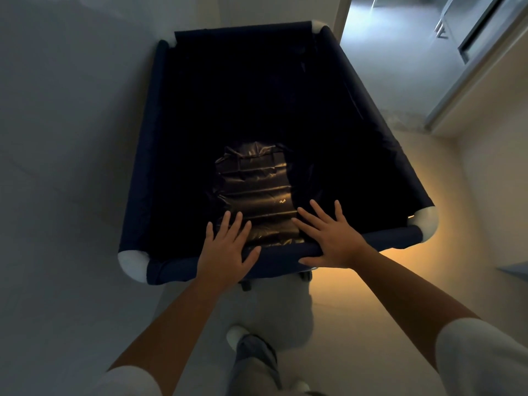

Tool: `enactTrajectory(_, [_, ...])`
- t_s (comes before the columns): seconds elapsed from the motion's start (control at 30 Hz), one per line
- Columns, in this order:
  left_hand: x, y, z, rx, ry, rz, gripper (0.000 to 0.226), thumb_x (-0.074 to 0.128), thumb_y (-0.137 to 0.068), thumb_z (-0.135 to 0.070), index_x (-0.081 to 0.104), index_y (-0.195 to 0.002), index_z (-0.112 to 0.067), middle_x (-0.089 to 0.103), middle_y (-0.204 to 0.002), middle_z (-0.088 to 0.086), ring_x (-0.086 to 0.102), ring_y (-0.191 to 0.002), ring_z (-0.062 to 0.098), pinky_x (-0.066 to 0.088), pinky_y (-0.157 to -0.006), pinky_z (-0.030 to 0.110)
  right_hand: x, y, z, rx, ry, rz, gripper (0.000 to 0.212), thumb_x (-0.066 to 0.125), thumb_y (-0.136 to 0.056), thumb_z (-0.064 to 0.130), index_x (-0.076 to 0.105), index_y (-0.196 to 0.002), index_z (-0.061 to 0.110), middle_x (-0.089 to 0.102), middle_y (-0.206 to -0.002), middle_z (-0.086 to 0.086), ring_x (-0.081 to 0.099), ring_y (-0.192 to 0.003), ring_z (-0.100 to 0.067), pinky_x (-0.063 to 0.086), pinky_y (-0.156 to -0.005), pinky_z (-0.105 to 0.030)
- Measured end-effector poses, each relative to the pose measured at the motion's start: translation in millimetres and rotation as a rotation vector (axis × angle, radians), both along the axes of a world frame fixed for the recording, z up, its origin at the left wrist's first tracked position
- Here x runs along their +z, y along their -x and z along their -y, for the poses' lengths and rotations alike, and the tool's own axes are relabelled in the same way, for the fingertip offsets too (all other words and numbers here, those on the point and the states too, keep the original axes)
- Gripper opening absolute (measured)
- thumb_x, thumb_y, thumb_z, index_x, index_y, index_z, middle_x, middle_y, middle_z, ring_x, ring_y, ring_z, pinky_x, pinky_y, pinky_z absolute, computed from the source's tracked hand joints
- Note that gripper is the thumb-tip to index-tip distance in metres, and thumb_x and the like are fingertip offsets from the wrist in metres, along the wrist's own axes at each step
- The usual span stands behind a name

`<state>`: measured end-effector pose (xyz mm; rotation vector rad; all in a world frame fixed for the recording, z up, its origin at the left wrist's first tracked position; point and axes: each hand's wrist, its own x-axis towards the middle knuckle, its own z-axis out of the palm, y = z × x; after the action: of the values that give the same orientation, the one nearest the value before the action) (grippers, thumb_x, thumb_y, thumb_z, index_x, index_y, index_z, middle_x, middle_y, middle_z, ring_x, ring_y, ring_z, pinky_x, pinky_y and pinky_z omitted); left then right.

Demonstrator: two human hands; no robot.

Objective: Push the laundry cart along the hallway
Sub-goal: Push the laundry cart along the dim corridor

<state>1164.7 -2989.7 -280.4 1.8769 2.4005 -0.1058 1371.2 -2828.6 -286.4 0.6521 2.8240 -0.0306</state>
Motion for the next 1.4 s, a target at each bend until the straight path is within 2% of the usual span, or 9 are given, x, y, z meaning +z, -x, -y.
enactTrajectory(0.13, [3,26,-12,-0.02,-0.015,0.052,0.075,0.006,-0.086,-0.06,0.029,-0.143,-0.018,0.021,-0.153,0.005,0.008,-0.142,0.026,0.008,-0.112,0.052,1,23,-5,-0.038,0.019,-0.005,0.092,0.019,-0.074,0.083,0.015,-0.147,0.027,0.004,-0.152,0.0,-0.024,-0.136,-0.025,-0.028,-0.102,-0.053])
enactTrajectory(0.23, [0,48,-19,-0.031,0.008,0.025,0.07,0.01,-0.089,-0.062,0.021,-0.145,-0.021,0.013,-0.155,0.002,-0.001,-0.143,0.023,0.003,-0.113,0.049,1,41,-7,-0.053,0.021,-0.004,0.092,0.02,-0.074,0.083,0.012,-0.147,0.027,0.002,-0.152,0.001,-0.024,-0.136,-0.025,-0.03,-0.101,-0.052])
enactTrajectory(0.37, [0,88,-35,-0.044,0.03,0.005,0.08,-0.005,-0.081,-0.064,0.018,-0.146,-0.024,0.01,-0.156,0.001,-0.003,-0.143,0.022,0.0,-0.112,0.048,1,75,-13,-0.078,-0.004,-0.007,0.093,0.013,-0.073,0.084,0.004,-0.147,0.028,-0.008,-0.149,0.004,-0.032,-0.132,-0.023,-0.037,-0.097,-0.049])
enactTrajectory(0.5, [0,125,-50,-0.076,0.026,0.03,0.07,0.008,-0.088,-0.062,0.021,-0.145,-0.023,0.012,-0.156,0.001,-0.003,-0.143,0.023,0.002,-0.112,0.051,1,106,-21,-0.115,-0.005,-0.013,0.092,0.013,-0.074,0.084,0.0,-0.146,0.029,-0.01,-0.149,0.003,-0.031,-0.133,-0.023,-0.037,-0.096,-0.049])
enactTrajectory(0.63, [1,155,-64,-0.113,-0.007,0.051,0.079,0.002,-0.081,-0.062,0.027,-0.144,-0.022,0.018,-0.154,0.002,0.003,-0.143,0.025,0.005,-0.112,0.052,-2,133,-28,-0.141,-0.005,-0.043,0.091,0.014,-0.075,0.083,0.0,-0.146,0.029,-0.008,-0.149,0.003,-0.036,-0.131,-0.021,-0.035,-0.098,-0.05])
enactTrajectory(0.8, [-3,192,-80,-0.135,0.005,0.016,0.065,0.016,-0.091,-0.059,0.021,-0.145,-0.023,0.013,-0.156,0.001,-0.003,-0.143,0.023,0.003,-0.112,0.051,1,164,-37,-0.161,0.001,-0.056,0.091,0.013,-0.075,0.082,0.004,-0.147,0.027,-0.002,-0.153,0.001,-0.028,-0.135,-0.023,-0.03,-0.101,-0.053])
enactTrajectory(1.07, [1,242,-109,-0.18,-0.01,0.07,0.082,-0.001,-0.079,-0.064,0.024,-0.144,-0.022,0.016,-0.155,0.002,0.0,-0.143,0.024,0.003,-0.112,0.052,2,210,-56,-0.184,-0.021,-0.059,0.092,0.009,-0.073,0.082,0.0,-0.147,0.028,-0.004,-0.155,0.001,-0.027,-0.135,-0.023,-0.036,-0.097,-0.049])
enactTrajectory(1.23, [2,282,-134,-0.213,-0.015,0.089,0.094,-0.014,-0.076,-0.071,0.027,-0.143,-0.021,0.019,-0.154,0.004,0.003,-0.143,0.026,0.007,-0.11,0.057,3,247,-72,-0.195,-0.018,-0.092,0.087,0.019,-0.078,0.078,-0.001,-0.147,0.029,-0.007,-0.152,0.002,-0.025,-0.136,-0.024,-0.035,-0.098,-0.049])
enactTrajectory(1.4, [2,323,-162,-0.231,0.029,0.052,0.087,-0.009,-0.076,-0.068,0.02,-0.145,-0.024,0.014,-0.155,0.001,-0.002,-0.143,0.024,0.006,-0.11,0.056,4,284,-90,-0.222,-0.02,-0.123,0.086,0.02,-0.079,0.077,0.004,-0.147,0.027,0.001,-0.156,-0.002,-0.022,-0.137,-0.025,-0.031,-0.1,-0.051])
